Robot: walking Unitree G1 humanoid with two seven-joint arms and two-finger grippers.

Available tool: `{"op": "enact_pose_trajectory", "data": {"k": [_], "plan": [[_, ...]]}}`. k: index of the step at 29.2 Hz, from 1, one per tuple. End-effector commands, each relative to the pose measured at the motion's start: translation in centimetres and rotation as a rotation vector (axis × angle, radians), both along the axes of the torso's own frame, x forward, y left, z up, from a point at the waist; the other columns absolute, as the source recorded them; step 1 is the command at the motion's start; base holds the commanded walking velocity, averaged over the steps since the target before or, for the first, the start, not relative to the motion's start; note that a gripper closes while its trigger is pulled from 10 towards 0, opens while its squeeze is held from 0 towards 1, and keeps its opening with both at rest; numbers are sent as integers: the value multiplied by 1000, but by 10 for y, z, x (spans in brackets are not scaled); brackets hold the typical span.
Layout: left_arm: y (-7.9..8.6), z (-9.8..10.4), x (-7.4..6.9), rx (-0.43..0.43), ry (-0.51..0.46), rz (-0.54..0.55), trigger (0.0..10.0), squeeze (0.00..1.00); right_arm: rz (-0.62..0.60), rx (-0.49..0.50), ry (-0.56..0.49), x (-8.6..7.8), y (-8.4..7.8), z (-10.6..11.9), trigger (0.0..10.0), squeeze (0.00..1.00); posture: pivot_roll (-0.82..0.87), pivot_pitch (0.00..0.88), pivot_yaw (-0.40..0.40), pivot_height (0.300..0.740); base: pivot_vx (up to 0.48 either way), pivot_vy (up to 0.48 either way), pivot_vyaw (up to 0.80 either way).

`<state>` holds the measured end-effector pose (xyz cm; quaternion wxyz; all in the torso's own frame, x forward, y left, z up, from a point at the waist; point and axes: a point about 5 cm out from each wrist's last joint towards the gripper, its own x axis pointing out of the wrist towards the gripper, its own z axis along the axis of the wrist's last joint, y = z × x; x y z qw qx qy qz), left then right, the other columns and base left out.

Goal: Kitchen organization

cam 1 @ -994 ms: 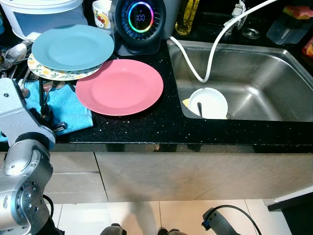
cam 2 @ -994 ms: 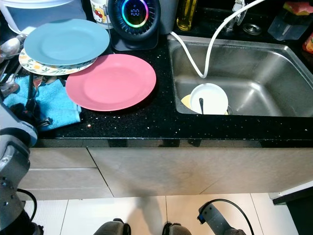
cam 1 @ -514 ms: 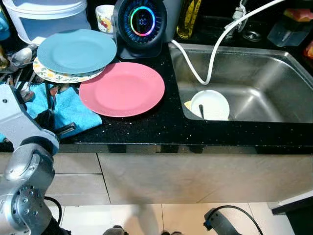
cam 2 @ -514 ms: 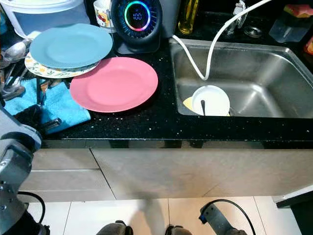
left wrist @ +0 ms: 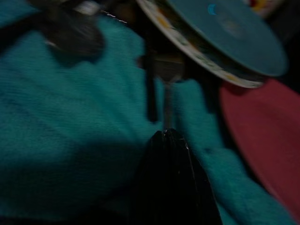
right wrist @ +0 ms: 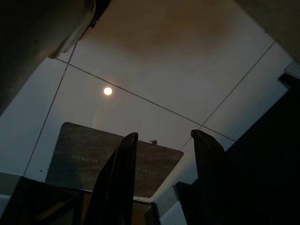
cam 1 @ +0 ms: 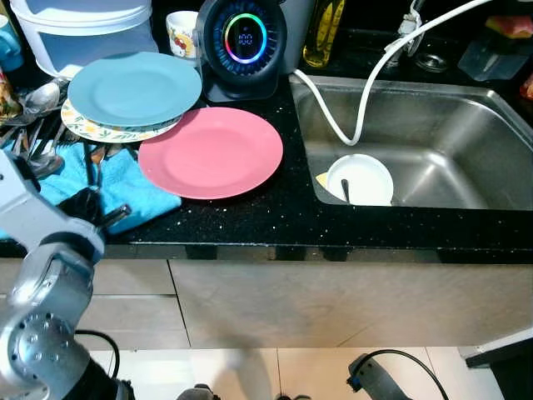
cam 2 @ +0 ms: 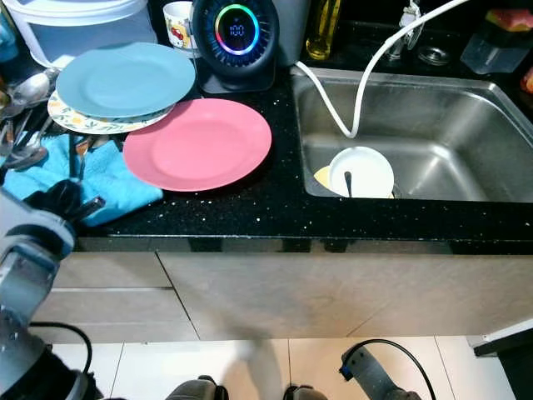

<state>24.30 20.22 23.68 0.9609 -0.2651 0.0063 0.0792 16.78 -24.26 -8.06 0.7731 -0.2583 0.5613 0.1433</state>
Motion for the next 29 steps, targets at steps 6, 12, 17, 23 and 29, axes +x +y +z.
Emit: {"op": "enact_pose_trajectory", "data": {"k": [6, 12, 17, 23, 29], "plan": [[-16, 3, 2, -12, 8, -88, 3490, 0, -18, -9, 21, -7, -4, -2, 10000, 0, 186, 157, -63, 740, 0, 0, 0], [-14, -2, 0, 48, 85, -89, 10000, 1000, -20, -8, 22, -8, -4, -2, 10000, 0, 186, 158, -62, 740, 0, 0, 0], [-11, -1, 0, 117, 128, -81, 10000, 1000, -23, -7, 25, -9, -4, -3, 10000, 0, 185, 159, -60, 740, 0, 0, 0], [-1, 0, 0, 204, 153, -29, 10000, 1000, -26, -6, 26, -9, -4, -3, 10000, 0, 183, 159, -60, 740, 0, 0, 0], [22, 13, 1, 234, 121, 81, 10000, 1000, -26, -5, 27, -9, -4, -3, 10000, 0, 182, 157, -64, 740, 0, 0, 0]]}}
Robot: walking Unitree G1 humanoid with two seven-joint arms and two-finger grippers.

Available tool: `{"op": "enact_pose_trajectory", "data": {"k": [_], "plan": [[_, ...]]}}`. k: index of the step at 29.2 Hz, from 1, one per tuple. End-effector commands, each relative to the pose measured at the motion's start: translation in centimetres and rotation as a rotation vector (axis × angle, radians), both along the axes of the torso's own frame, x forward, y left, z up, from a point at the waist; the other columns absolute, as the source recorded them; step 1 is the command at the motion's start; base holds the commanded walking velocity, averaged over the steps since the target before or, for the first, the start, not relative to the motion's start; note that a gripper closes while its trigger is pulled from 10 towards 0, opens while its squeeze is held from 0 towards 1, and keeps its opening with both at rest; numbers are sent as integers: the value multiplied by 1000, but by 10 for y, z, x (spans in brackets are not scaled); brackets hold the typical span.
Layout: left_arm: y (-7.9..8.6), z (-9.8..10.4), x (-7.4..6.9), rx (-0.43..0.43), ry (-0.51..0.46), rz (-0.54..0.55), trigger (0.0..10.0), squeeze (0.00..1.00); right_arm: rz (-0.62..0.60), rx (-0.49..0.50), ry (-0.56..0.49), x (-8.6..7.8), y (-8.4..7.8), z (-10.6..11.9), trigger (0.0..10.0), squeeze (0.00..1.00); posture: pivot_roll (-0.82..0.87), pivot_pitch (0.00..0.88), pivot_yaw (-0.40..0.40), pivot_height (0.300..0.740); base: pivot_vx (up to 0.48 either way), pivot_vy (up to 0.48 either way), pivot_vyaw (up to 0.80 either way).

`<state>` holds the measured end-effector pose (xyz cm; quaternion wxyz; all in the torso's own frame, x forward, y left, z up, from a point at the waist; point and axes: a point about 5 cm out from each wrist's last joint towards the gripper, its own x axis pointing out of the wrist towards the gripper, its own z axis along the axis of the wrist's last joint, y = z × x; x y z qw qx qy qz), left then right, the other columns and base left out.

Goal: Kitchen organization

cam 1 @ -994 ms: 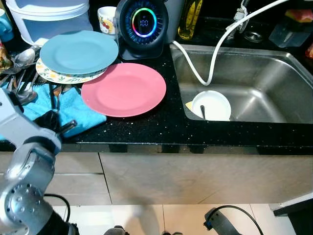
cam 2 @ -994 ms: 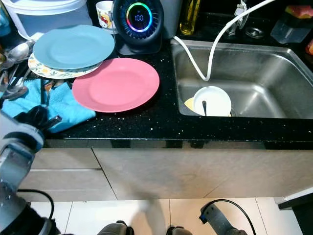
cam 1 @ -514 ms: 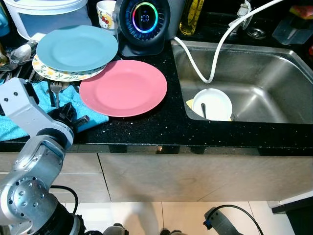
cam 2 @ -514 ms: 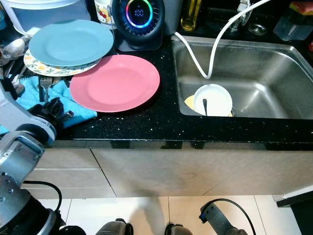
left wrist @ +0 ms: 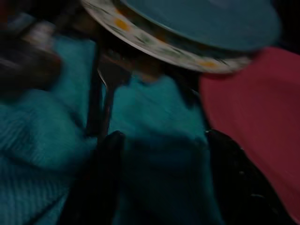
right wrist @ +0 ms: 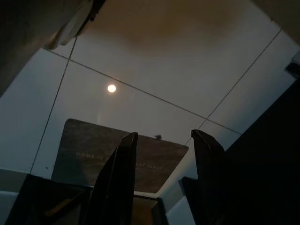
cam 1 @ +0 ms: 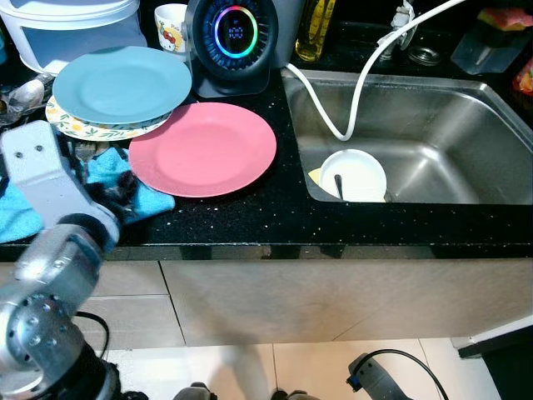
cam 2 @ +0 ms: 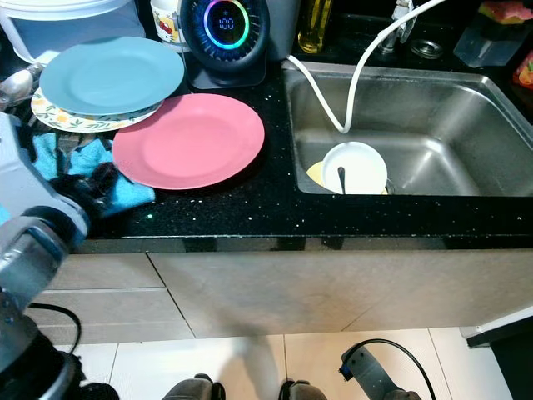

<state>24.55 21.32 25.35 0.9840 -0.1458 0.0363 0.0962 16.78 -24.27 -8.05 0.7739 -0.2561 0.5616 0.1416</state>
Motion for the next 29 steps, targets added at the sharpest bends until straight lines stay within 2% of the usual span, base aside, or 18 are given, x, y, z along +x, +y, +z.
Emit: {"op": "enact_pose_trajectory", "data": {"k": [1, 2, 3, 8, 14, 20, 24, 29], "plan": [[16, 1, -1, 7, 7, 93, 10000, 1000, -22, -5, 26, -9, -4, -3, 10000, 0, 181, 159, -62, 740, 0, 0, 0], [16, 1, -1, 7, 7, 93, 10000, 1000, -22, -5, 26, -9, -4, -3, 10000, 0, 181, 159, -62, 740, 0, 0, 0], [17, 4, -1, 12, -2, 100, 10000, 0, -22, -5, 26, -9, -4, -3, 10000, 0, 183, 157, -64, 740, 0, 0, 0], [25, 10, -1, 37, -21, 125, 10000, 0, -20, -5, 28, -9, -3, -3, 10000, 0, 181, 155, -63, 740, 0, 0, 0], [25, 3, 0, 44, 12, 121, 10000, 0, -21, -2, 29, -10, -2, -4, 10000, 0, 178, 153, -61, 740, 0, 0, 0], [24, -18, 3, 28, 90, 98, 10000, 0, -23, -4, 28, -10, -3, -4, 10000, 0, 171, 148, -62, 740, 0, 0, 0], [21, -38, 6, -24, 190, 55, 10000, 0, -26, -7, 26, -11, -4, -3, 10000, 0, 162, 144, -60, 740, 0, 0, 0], [17, -50, 6, 5, 279, 0, 10000, 0, -35, -8, 24, -11, -5, -4, 10000, 0, 158, 146, -56, 740, 0, 0, 0]]}}
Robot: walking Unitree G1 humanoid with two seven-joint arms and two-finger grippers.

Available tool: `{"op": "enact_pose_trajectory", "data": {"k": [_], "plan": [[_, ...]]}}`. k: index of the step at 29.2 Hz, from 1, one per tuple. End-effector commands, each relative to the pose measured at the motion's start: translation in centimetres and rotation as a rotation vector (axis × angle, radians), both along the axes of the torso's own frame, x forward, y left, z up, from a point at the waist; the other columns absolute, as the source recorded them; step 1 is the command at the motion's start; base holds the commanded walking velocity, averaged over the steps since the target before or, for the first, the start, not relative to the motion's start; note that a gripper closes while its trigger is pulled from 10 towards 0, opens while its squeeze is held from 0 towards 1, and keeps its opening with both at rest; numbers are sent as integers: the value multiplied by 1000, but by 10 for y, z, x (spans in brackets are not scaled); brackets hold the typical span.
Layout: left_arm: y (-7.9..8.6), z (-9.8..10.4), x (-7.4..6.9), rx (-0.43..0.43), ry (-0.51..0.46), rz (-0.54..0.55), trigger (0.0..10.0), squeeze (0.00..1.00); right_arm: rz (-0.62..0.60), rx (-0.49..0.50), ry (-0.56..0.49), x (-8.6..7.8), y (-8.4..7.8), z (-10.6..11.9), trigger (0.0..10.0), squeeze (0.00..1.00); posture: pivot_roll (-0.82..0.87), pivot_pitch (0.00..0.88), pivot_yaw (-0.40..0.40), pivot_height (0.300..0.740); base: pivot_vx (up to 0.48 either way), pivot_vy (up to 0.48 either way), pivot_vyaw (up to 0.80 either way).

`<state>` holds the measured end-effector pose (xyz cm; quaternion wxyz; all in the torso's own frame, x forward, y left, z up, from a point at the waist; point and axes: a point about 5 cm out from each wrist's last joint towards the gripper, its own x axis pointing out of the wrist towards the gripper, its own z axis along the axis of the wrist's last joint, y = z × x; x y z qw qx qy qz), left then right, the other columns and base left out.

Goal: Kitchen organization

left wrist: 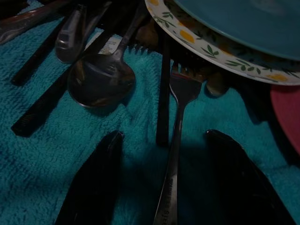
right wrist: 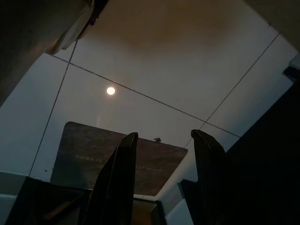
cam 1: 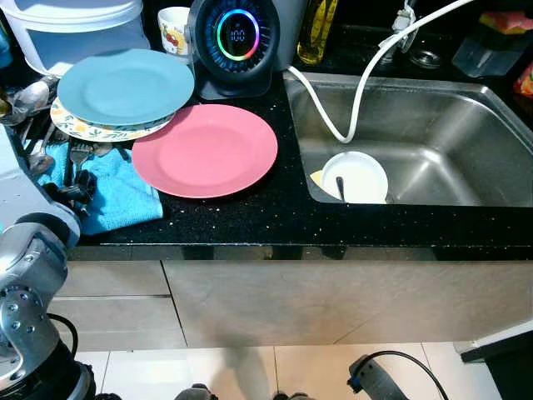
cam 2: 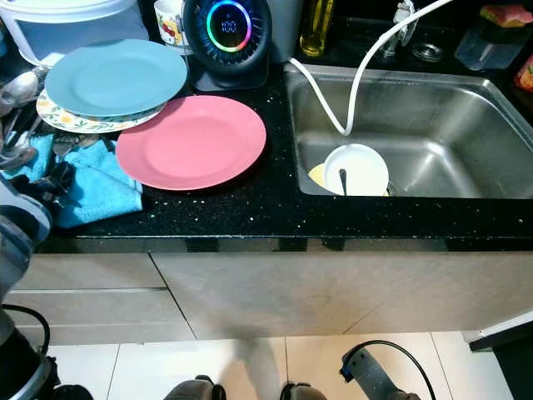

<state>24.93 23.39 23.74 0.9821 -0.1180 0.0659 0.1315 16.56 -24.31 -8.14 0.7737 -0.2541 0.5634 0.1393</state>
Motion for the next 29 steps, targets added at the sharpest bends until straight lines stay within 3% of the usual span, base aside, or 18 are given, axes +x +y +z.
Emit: {"op": "enact_pose_trajectory", "data": {"k": [1, 11, 12, 13, 15, 29], "plan": [[-5, -36, 2, -39, 220, -72, 10000, 0, -31, -8, 21, -10, -5, -3, 10000, 0, 158, 146, -56, 740, 0, 0, 0], [-5, -42, -1, 77, 290, -138, 10000, 0, -43, -2, 25, -12, -3, -4, 10000, 0, 160, 152, -47, 740, 0, 0, 0], [-5, -42, -1, 79, 289, -138, 7804, 0, -44, -1, 25, -12, -3, -4, 10000, 0, 161, 151, -49, 740, 0, 0, 0], [-5, -42, -1, 79, 289, -138, 7804, 0, -44, -1, 25, -12, -3, -4, 10000, 0, 161, 151, -49, 740, 0, 0, 0], [-4, -43, -2, 88, 292, -142, 0, 0, -44, -2, 25, -12, -3, -4, 10000, 0, 162, 152, -50, 740, 0, 0, 0], [-4, -49, -6, 91, 319, -161, 0, 0, -49, -10, 20, -11, -6, -3, 10000, 0, 160, 154, -51, 740, 0, 0, 0]]}}
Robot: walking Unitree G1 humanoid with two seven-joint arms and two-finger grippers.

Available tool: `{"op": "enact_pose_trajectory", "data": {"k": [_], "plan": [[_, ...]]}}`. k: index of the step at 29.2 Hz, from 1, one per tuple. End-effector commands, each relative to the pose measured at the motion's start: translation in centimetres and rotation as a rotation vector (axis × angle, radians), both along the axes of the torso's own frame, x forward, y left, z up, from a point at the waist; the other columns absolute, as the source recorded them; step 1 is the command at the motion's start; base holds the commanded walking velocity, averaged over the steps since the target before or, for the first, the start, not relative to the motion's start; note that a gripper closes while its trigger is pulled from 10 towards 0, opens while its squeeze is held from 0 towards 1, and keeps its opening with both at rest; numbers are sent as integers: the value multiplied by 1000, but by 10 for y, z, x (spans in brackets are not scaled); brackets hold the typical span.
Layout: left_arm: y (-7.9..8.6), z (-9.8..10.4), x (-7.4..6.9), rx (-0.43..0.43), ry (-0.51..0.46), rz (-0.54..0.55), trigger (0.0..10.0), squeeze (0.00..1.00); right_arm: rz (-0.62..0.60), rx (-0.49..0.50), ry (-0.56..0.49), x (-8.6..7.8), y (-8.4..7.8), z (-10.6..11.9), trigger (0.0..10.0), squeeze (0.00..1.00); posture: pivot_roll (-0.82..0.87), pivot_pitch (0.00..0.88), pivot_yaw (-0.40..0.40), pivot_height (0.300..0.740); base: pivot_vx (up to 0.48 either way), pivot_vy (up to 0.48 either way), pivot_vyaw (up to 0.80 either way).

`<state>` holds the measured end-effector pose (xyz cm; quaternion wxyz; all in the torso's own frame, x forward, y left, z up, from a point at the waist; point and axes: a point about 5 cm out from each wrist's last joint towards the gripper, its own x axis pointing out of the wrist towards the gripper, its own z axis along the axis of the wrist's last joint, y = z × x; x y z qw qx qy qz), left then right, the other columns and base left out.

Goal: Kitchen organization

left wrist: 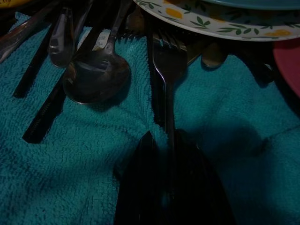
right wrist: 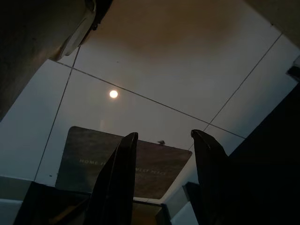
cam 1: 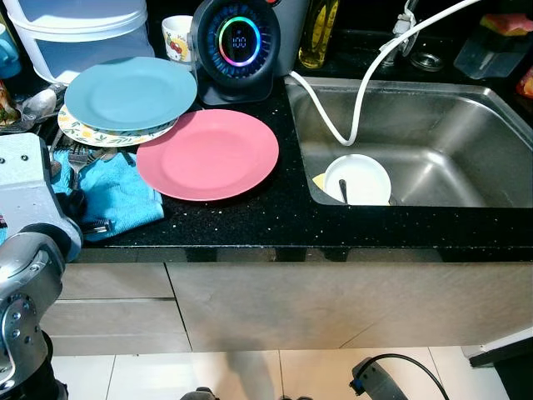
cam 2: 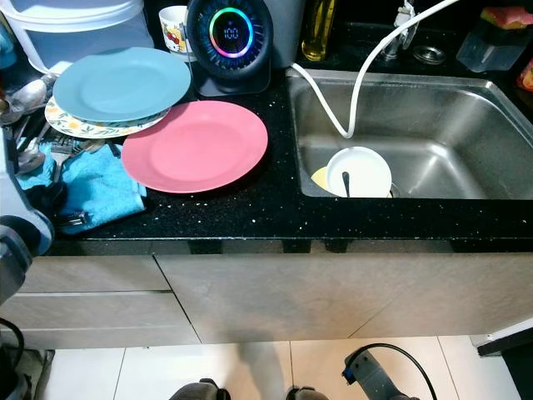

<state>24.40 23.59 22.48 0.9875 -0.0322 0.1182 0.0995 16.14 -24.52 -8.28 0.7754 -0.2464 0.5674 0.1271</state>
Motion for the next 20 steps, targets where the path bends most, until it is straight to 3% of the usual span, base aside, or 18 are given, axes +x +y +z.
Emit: {"op": "enact_pose_trajectory", "data": {"k": [1, 5, 9, 10, 11, 12, 13, 15, 20], "plan": [[-6, -37, -1, -56, 212, -57, 0, 0, -20, -7, 20, -7, -4, -2, 10000, 0, 160, 156, -51, 740, 0, 0, 0], [-5, -36, -1, -59, 196, -58, 0, 0, -23, -7, 21, -8, -4, -2, 10000, 0, 161, 155, -52, 740, 0, 0, 0], [-6, -25, 4, -56, 117, -67, 0, 0, -22, -8, 19, -7, -4, -2, 10000, 0, 163, 156, -56, 740, 0, 0, 0], [-10, -9, 10, -69, 1, -88, 0, 0, -22, -9, 17, -7, -4, -2, 10000, 0, 162, 156, -57, 740, 0, 0, 0], [-10, -9, 10, -69, 1, -88, 0, 0, -22, -9, 17, -7, -4, -2, 10000, 0, 162, 156, -57, 740, 0, 0, 0], [-13, 8, 14, -70, -114, -117, 0, 0, -22, -9, 13, -6, -4, -1, 10000, 0, 162, 155, -58, 740, 0, 0, 0], [-13, 8, 14, -70, -114, -117, 0, 0, -22, -9, 13, -6, -4, -1, 10000, 0, 162, 155, -58, 740, 0, 0, 0], [-20, 29, 16, -52, -288, -175, 0, 0, -30, -2, -32, 3, -3, 2, 10000, 0, 161, 153, -62, 740, 0, 0, 0], [-22, 31, 13, -8, -352, -208, 0, 0, -24, -3, -76, 13, -3, 6, 10000, 0, 163, 154, -66, 740, 0, 0, 0]]}}
